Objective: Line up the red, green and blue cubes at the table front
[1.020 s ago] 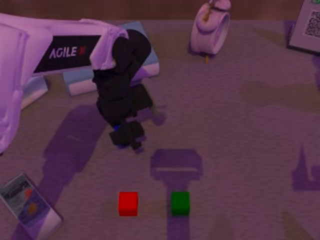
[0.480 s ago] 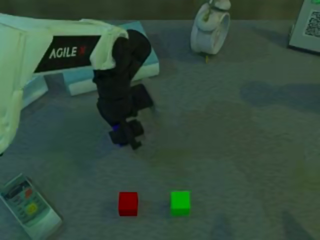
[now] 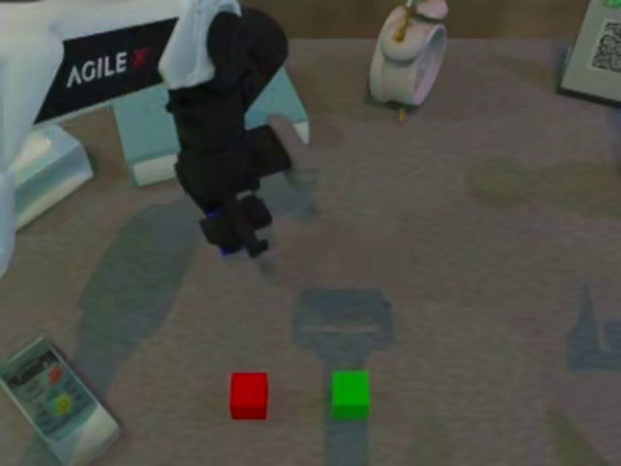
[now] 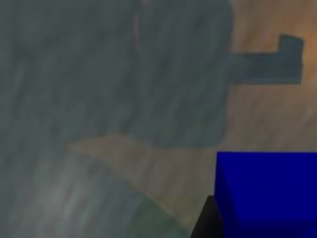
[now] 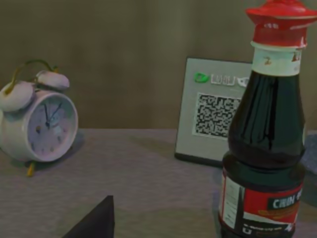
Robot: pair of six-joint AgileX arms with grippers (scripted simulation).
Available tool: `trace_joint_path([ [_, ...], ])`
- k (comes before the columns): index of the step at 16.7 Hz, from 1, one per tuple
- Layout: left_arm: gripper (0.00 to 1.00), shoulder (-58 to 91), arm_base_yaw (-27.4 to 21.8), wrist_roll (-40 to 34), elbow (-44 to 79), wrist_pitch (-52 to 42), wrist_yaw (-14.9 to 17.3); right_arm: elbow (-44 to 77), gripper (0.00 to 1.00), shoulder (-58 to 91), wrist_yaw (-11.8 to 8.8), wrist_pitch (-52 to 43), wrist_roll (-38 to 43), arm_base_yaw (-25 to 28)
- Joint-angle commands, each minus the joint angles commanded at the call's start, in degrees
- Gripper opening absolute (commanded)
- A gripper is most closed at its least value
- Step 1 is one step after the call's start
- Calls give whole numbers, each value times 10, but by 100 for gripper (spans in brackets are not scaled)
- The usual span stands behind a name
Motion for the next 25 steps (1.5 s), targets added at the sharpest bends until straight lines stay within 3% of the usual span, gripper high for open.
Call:
trace_joint_path([
  [8,0,-10,-9,-1,21,-25,0,0,100,0,0,0,0,0],
  [11,0,-4,-65,-13,37,-36,-1,0,100,0,0,0,0,0],
  [19,0,9,-289,-71,91,-76,-3,0,100,0,0,0,0,0],
  [21,0,8,-315,-78,97,-79,-4,0,100,0,0,0,0,0],
  [25,0,8,-317,-78,97,-79,-3,0,100,0,0,0,0,0],
])
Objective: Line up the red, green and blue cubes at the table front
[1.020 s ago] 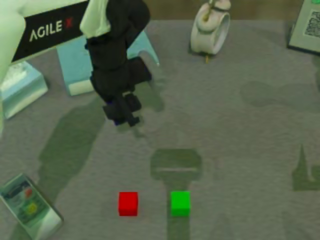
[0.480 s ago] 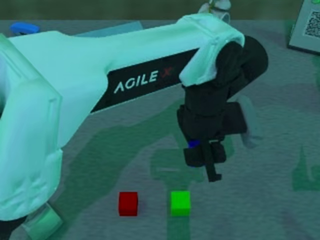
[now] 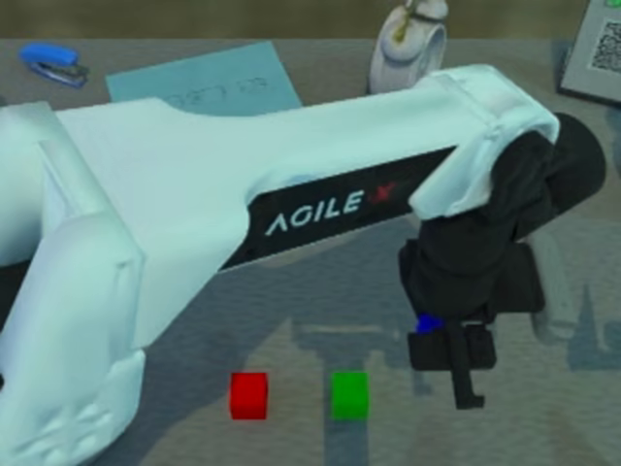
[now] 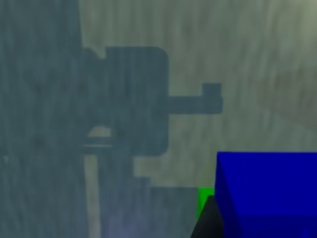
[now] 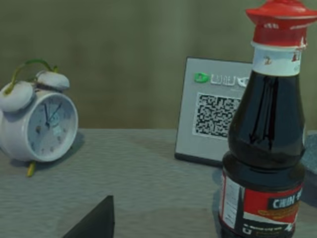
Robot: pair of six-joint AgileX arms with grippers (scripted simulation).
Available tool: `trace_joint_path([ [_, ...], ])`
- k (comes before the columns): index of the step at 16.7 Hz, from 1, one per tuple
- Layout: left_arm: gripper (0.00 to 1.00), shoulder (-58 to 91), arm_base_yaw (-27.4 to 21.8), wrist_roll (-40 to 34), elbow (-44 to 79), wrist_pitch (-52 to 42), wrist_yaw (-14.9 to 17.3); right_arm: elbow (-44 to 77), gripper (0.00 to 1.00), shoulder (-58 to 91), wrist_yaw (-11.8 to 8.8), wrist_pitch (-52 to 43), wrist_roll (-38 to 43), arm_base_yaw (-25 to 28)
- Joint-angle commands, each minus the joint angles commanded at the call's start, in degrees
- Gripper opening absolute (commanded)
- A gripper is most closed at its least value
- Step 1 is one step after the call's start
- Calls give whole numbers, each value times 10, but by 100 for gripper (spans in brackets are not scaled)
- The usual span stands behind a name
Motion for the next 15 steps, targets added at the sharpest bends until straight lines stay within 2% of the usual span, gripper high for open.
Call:
trace_joint_path([
  [3,0,6,-1,0,-18,24,0,0,100,0,0,0,0,0],
  [9,0,36,-2,-1,-93,131,0,0,100,0,0,0,0,0],
  [13,0,38,-2,-1,-97,135,0,0,100,0,0,0,0,0],
  [15,15,38,-2,-1,-97,135,0,0,100,0,0,0,0,0],
])
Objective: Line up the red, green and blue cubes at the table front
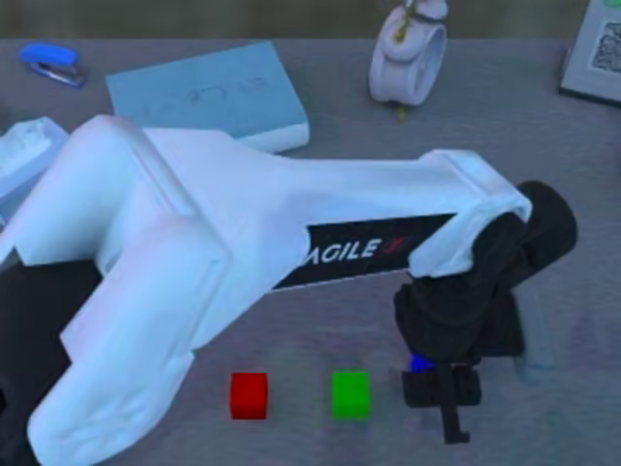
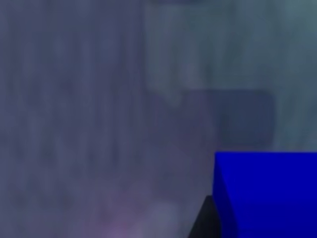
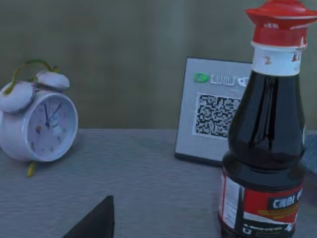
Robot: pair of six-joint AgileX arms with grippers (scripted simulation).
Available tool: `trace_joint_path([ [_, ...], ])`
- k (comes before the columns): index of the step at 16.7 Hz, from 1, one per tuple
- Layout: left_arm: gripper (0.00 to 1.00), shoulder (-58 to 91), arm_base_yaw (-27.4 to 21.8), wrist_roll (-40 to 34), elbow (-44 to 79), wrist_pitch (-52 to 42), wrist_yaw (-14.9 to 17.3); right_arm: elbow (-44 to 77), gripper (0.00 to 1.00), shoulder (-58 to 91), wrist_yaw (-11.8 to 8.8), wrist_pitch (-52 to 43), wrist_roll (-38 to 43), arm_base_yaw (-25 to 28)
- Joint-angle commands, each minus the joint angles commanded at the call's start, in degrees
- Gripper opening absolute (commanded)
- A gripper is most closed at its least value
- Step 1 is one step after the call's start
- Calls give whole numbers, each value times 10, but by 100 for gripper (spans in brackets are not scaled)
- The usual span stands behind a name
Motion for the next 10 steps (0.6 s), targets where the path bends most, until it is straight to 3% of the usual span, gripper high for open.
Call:
trace_joint_path([
  [10,90,0,0,0,0,0,0,0,100,0,0,0,0,0],
])
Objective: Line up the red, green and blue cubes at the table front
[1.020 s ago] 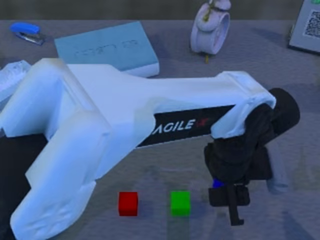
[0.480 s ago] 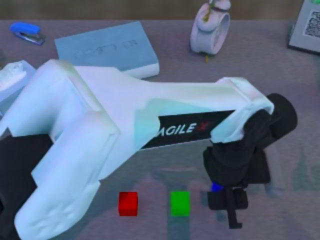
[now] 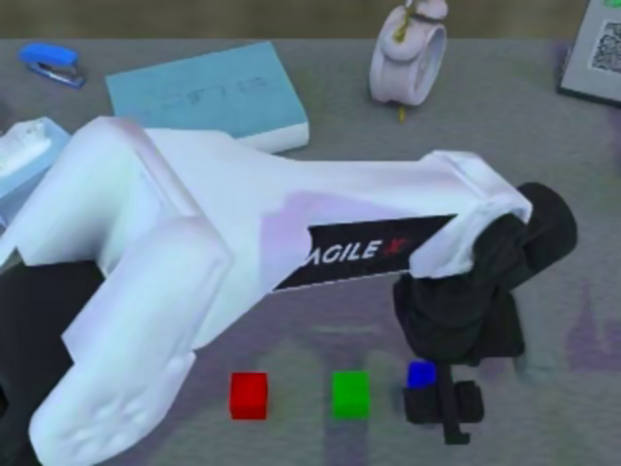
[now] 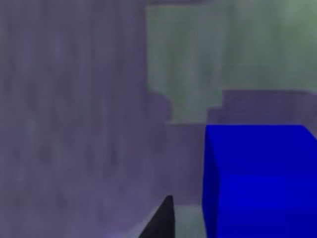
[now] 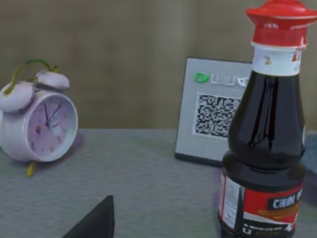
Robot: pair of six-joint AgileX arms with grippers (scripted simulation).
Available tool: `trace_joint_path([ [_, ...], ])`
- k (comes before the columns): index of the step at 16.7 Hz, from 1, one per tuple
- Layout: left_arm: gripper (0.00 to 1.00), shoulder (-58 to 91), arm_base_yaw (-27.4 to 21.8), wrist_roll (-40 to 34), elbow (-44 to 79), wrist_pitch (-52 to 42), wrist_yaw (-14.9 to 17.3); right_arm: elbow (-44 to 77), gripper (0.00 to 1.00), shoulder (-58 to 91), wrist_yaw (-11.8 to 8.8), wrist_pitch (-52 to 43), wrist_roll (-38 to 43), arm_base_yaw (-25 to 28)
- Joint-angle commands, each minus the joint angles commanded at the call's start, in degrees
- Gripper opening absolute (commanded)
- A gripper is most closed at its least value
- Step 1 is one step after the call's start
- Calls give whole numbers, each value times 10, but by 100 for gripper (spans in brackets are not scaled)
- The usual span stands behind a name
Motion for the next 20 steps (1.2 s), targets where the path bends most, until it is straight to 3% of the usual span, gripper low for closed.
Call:
trace_joint_path([
  [2,100,0,0,0,0,0,0,0,100,0,0,0,0,0],
  [11,100,-1,0,1,2,-2,0,0,100,0,0,0,0,0],
  [20,100,-34,12,-1,106,-139,0,0,100,0,0,0,0,0],
])
